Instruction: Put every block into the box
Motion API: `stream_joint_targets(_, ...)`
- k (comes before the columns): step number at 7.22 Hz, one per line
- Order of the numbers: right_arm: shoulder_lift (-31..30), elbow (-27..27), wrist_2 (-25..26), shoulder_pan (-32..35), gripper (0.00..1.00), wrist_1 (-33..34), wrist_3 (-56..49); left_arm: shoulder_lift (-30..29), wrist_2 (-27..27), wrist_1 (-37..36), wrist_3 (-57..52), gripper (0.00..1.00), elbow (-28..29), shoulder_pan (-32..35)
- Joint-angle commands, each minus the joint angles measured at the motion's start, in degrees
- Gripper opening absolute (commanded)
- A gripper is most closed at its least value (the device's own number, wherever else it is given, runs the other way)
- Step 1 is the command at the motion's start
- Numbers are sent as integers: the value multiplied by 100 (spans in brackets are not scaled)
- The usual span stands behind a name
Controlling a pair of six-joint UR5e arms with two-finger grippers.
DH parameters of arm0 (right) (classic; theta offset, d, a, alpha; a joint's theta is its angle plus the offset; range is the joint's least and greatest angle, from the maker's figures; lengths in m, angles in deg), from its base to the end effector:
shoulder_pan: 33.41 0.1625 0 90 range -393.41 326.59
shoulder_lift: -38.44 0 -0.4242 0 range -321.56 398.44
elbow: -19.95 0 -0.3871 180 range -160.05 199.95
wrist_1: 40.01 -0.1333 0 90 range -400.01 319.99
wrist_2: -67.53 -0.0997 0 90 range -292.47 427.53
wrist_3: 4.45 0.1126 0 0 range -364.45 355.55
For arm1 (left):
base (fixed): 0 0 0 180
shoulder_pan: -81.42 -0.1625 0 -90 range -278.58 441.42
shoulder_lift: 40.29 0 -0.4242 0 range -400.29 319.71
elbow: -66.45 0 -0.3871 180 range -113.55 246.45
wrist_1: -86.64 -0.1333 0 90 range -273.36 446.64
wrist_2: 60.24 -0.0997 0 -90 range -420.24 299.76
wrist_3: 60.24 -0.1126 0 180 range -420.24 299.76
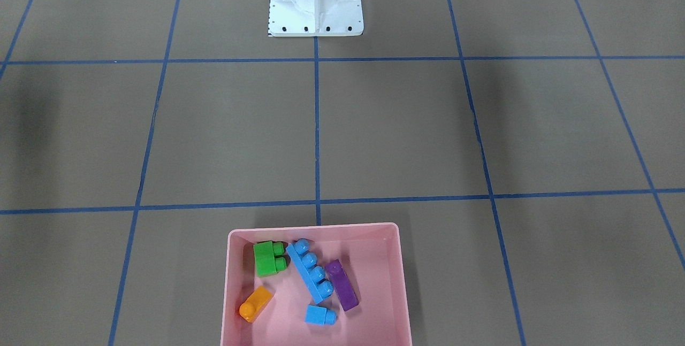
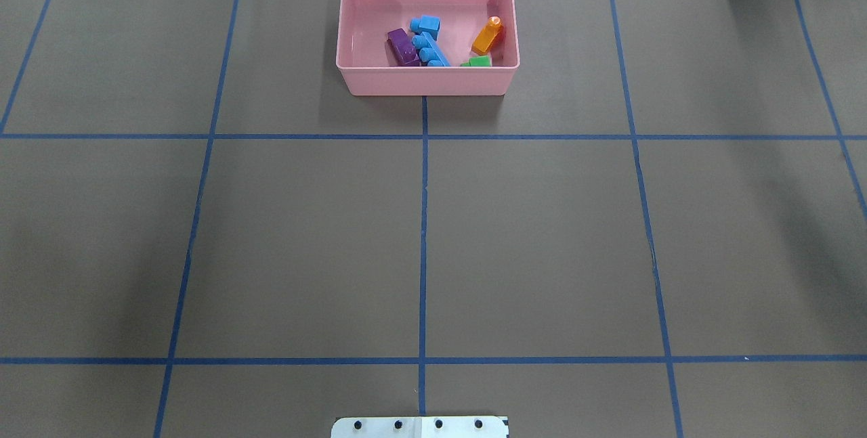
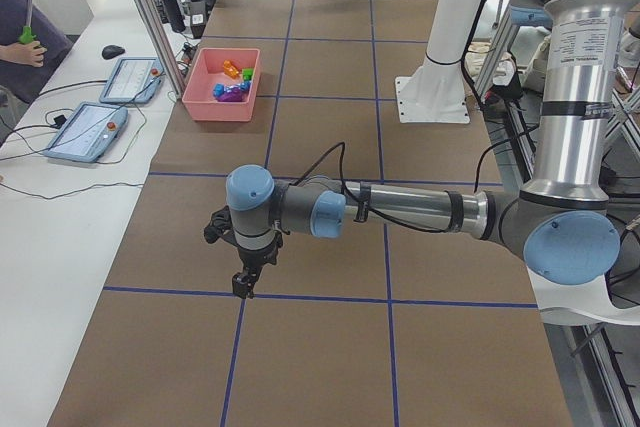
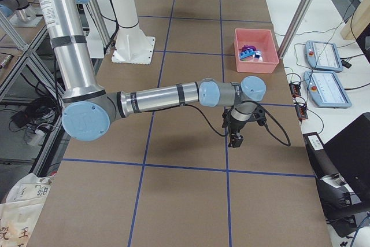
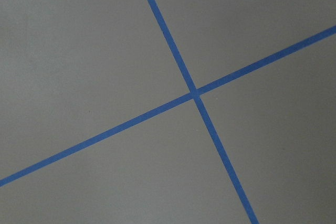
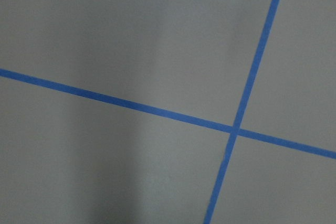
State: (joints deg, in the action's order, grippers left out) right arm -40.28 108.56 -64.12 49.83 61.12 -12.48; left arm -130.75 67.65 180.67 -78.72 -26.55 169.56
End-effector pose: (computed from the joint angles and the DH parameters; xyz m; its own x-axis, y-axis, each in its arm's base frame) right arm -0.0081 -0.5652 0.5983 0.7200 -0.2116 0.6609 0.2204 0.9728 0.0714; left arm -0.0479 -0.5021 0.6384 0.7354 0.4143 -0.5362 -0.2797 0.9064 0.3166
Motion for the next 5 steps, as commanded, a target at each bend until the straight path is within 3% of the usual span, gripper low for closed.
stream_joint_targets(1, -632, 164, -62, 402, 100, -198, 30, 100, 8, 28, 125, 100, 1, 176)
stream_joint_targets(3, -1283, 908, -396, 656, 100, -199, 38, 91, 43, 10, 799, 100, 27, 177)
stream_joint_targets(5, -2108, 1954, -406, 860, 100, -199, 178, 82, 61, -8, 1040, 100, 71, 168)
